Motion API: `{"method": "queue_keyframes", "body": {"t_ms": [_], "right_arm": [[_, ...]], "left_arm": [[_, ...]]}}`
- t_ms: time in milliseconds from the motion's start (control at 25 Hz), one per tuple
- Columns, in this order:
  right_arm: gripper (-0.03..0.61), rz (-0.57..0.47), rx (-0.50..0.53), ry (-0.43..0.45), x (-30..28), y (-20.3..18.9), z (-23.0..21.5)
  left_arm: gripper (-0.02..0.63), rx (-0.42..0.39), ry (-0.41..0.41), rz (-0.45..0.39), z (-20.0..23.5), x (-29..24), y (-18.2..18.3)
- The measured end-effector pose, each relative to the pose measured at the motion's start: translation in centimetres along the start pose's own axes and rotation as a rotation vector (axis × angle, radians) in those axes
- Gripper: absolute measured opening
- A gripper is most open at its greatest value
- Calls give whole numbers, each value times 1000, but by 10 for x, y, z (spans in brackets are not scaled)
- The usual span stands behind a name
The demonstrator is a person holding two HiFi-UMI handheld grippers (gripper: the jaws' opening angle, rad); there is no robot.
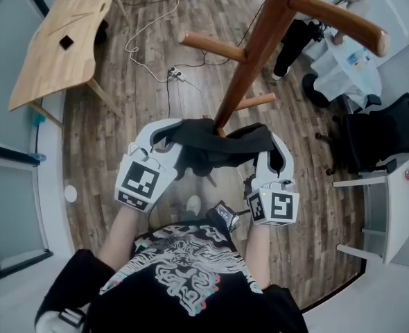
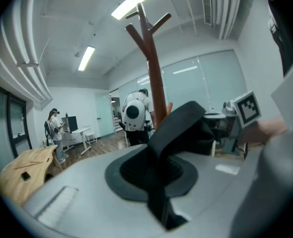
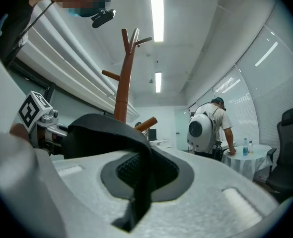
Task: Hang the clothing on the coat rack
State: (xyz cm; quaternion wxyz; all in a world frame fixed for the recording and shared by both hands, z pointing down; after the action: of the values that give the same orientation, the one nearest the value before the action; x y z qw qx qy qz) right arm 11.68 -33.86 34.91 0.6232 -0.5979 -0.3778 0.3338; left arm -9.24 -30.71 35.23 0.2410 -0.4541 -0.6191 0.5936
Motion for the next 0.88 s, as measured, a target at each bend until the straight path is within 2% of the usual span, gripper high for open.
{"method": "queue_keyframes", "body": {"t_ms": [600,880], "right_arm": [[14,19,-21,-6,-32,-23,-14],[14,54,-29,27,-45,-47,-18]], "left_arm": [[6,-13,-7,14,16,-26,-5],[6,11,17,35,20,-38,-20]]}}
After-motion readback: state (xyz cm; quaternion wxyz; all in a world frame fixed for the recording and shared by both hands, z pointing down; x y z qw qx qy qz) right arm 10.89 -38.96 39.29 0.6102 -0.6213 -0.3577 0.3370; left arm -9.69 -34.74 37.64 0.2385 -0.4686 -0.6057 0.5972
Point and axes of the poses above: the fingertips, and each gripper's own axes: x backward along the fingers, z to its left, y out of its top, the point moved 4 cm from there along x, backward along the fingers, and after that the axes turned 1 degree about -z, right-handed, at the moved point
